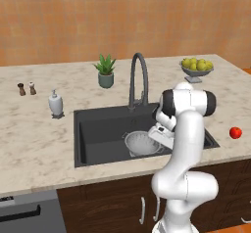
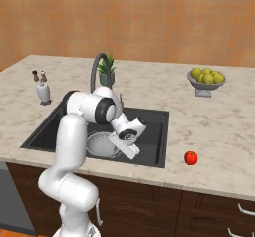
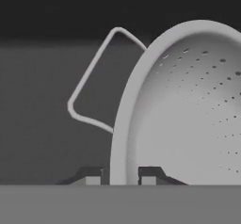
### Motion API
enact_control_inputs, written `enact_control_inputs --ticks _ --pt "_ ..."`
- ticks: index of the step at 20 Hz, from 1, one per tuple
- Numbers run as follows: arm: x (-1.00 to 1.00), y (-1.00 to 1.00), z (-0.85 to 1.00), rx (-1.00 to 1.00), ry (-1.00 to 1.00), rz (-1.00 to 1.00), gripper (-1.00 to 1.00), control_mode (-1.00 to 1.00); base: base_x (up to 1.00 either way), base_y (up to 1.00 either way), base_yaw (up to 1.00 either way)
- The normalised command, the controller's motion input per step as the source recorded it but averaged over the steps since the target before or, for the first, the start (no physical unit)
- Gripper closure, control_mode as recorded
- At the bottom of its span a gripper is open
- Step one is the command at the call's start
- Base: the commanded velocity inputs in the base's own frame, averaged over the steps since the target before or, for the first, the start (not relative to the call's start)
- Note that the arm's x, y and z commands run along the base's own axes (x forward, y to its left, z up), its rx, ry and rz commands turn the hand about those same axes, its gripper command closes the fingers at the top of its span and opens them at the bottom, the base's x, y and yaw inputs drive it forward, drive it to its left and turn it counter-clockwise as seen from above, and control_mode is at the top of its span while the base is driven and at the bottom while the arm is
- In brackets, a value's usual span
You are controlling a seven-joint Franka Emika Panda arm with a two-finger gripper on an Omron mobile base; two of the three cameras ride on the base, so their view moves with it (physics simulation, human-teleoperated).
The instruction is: Put the colander in the sink, put the apple in the colander, and turn on the sink faucet and pour water over the colander.
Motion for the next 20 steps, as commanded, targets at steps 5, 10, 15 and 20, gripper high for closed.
enact_control_inputs --ticks 5,10,15,20 --pt "0.22 -0.25 -0.41 -0.02 -0.10 0.06 -1.00 -1.00 0.00 0.00 0.00" --pt "0.12 -0.15 -0.43 -0.01 -0.08 0.11 -1.00 -1.00 0.00 0.00 0.00" --pt "-0.06 -0.02 -0.06 0.00 -0.15 0.13 -1.00 -1.00 0.00 0.00 0.00" --pt "-0.42 -0.07 0.72 0.00 -0.26 0.09 -1.00 -1.00 0.00 0.00 0.00"
